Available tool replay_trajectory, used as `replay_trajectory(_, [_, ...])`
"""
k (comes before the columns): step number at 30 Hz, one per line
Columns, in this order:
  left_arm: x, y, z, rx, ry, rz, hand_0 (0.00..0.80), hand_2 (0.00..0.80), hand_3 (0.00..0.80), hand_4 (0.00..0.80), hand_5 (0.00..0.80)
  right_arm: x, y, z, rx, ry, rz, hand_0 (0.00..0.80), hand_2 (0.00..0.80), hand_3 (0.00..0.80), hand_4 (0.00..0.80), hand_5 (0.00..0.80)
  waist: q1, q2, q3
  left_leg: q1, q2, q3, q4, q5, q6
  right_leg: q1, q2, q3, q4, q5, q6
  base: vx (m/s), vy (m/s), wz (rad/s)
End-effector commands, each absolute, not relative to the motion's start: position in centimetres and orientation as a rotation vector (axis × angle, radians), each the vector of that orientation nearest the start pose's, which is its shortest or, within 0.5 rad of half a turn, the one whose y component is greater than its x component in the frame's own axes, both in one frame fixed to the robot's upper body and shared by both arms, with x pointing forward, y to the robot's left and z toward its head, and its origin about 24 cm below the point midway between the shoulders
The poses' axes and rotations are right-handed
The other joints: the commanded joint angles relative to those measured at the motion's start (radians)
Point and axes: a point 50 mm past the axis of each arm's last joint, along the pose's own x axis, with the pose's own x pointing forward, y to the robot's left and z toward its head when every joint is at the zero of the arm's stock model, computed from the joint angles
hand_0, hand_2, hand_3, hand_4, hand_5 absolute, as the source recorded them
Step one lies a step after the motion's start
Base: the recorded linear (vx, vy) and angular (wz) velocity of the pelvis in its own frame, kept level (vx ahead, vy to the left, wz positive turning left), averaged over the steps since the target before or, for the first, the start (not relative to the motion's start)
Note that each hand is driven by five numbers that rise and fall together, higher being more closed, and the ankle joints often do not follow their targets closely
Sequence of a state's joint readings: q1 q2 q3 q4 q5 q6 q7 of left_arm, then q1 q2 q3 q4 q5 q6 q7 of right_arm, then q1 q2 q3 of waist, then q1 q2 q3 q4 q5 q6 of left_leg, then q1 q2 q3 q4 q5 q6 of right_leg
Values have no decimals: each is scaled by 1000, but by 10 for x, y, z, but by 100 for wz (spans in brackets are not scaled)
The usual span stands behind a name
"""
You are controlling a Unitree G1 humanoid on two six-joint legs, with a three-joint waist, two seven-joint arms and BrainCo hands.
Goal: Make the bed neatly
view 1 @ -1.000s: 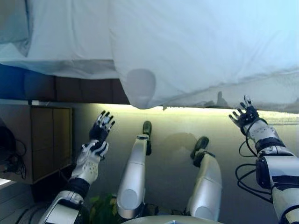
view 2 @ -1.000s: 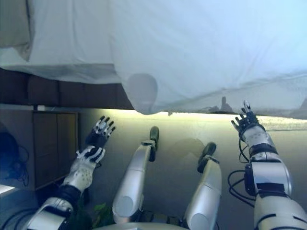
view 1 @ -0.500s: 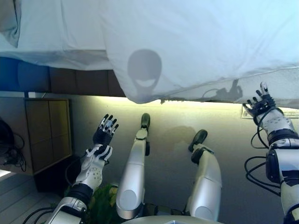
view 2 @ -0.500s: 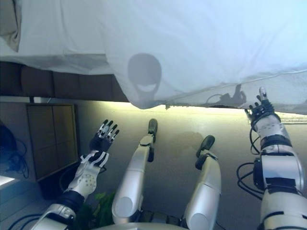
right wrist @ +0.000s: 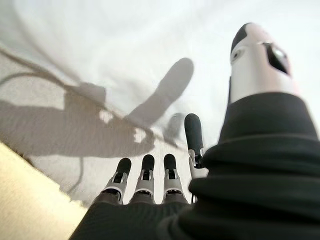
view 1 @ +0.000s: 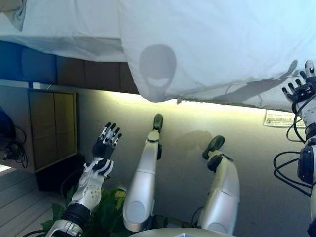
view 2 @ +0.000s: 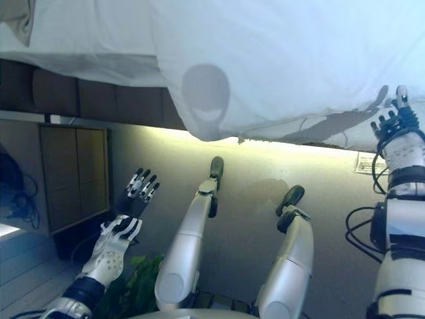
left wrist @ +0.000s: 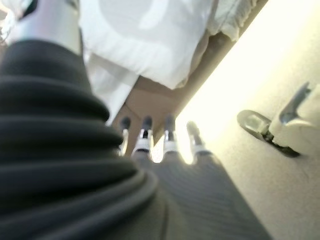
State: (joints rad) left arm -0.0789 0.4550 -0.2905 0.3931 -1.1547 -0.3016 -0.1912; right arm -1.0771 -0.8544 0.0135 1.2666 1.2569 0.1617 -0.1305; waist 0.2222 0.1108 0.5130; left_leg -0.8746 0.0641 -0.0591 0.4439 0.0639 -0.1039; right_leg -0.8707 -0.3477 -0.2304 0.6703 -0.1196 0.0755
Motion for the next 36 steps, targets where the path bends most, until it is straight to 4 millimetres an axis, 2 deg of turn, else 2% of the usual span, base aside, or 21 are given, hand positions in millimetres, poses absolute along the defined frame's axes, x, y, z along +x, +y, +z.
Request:
replay_trajectory(1, [240, 237, 8, -604, 3, -18, 0, 0, 0, 0, 0, 340, -400, 246, 670, -190, -590, 0, 0, 0, 0, 0, 34, 56, 7, 1, 19, -14, 37, -66, 52, -26, -15, 45, 28, 50, 51, 15, -27, 6])
replay_trajectory(11, [228, 253, 9, -618, -21, -13, 0, 0, 0, 0, 0, 338, -394, 306, 650, -433, -432, 0, 0, 0, 0, 0, 38, 63, 7, -13, 27, -9, 59, -64, 43, -45, -14, 53, 66, 29, 41, 0, -3, 2])
replay_trajectory(15, [227, 255, 12, -609, -9, -27, 0, 0, 0, 0, 0, 337, -390, 316, 618, -508, -340, 0, 0, 0, 0, 0, 37, 61, 7, -8, 29, -9, 67, -64, 41, -38, -18, 53, 72, 27, 42, 0, 0, 0])
replay_trajectory(16, [227, 256, 12, -608, -8, -26, 0, 0, 0, 0, 0, 336, -389, 320, 599, -539, -324, 270, 270, 270, 270, 270, 37, 61, 7, -4, 29, -7, 65, -63, 40, -35, -18, 51, 69, 28, 42, 0, 0, 0])
replay_trajectory(17, [226, 257, 13, -607, -7, -23, 0, 0, 0, 0, 0, 334, -390, 322, 580, -558, -328, 706, 706, 706, 706, 706, 35, 60, 7, 1, 31, -6, 63, -63, 39, -30, -18, 50, 65, 29, 42, 0, 0, 0])
replay_trajectory(18, [226, 258, 13, -607, -5, -19, 0, 0, 0, 0, 0, 334, -389, 323, 567, -561, -318, 800, 800, 800, 800, 800, 34, 59, 7, 5, 32, -5, 62, -62, 38, -26, -18, 49, 63, 29, 43, 0, 0, 0])
replay_trajectory(22, [225, 261, 12, -602, 0, -14, 0, 0, 0, 0, 0, 336, -385, 319, 542, -549, -242, 800, 800, 800, 800, 800, 32, 57, 7, 19, 34, -2, 56, -60, 37, -11, -17, 45, 55, 33, 44, 0, 0, 0])
replay_trajectory(32, [224, 258, 8, -600, 10, -34, 0, 0, 0, 0, 0, 341, -384, 292, 520, -467, -202, 800, 800, 800, 800, 800, 28, 46, 7, 82, 44, 12, 22, -55, 30, 62, -13, 22, 0, 44, 45, 0, 0, 0])
replay_trajectory(36, [228, 255, 10, -575, 16, -65, 0, 0, 0, 0, 0, 347, -376, 279, 520, -427, -161, 800, 800, 800, 800, 800, 26, 30, 7, 128, 49, 15, 1, -54, 25, 117, -11, 6, -40, 56, 51, 0, 0, 0])
